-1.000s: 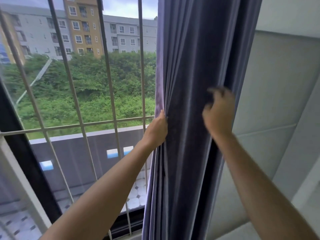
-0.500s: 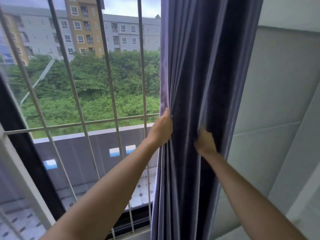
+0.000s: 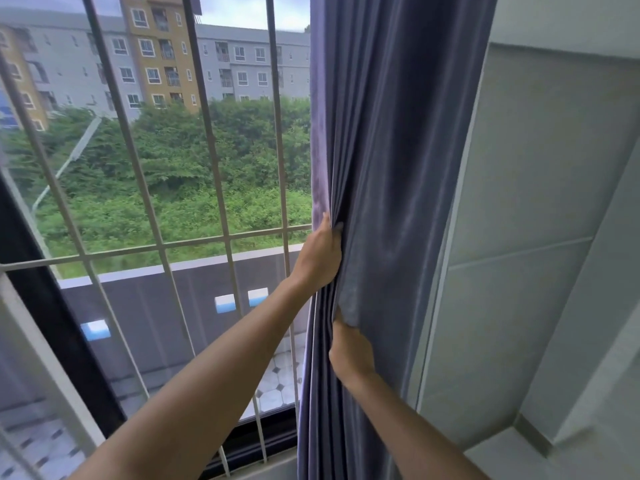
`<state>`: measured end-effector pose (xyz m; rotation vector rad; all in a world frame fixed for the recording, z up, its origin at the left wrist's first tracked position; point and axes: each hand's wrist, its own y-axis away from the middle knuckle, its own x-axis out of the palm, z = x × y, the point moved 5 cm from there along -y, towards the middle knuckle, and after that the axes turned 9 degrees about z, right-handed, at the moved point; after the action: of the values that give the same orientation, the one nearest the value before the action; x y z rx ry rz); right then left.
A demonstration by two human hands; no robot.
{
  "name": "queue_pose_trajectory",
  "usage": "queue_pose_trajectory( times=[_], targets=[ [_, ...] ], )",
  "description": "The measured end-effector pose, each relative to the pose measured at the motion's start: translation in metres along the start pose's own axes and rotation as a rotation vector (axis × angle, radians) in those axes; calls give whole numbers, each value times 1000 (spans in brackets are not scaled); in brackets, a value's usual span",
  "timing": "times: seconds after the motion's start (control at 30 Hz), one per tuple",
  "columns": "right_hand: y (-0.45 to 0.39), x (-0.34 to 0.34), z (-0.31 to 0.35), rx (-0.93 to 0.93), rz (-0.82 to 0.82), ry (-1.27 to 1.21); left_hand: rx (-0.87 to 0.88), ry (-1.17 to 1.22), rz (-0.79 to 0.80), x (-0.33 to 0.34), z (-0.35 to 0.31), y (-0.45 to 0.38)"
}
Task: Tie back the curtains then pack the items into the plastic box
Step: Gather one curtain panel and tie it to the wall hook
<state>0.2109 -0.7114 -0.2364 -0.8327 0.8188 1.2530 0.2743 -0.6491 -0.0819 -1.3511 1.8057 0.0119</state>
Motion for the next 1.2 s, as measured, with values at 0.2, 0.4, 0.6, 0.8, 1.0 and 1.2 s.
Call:
queue_pose_trajectory(
  times=[0.2,0.4,0.6,0.8,1.0,1.2],
  targets=[
    [2,-2,4,1,24,51,40,90,-57,6,-15,10],
    [1,-5,10,-17,31,71,101,-36,-10,7,-15,5],
    [-2,2,10,-7,16,82,68,-193,-20,0,-3,2],
    [-9,-13,2,-117,109,-158,55,-301,-7,-8,4,-1],
    [-29,-187,-35,-292,-781,-433,62,-284,-17,-10,11,-4],
    [-82,-260,-97,-102,-420,-757,90,-264,-40,-8,5,-3]
  ],
)
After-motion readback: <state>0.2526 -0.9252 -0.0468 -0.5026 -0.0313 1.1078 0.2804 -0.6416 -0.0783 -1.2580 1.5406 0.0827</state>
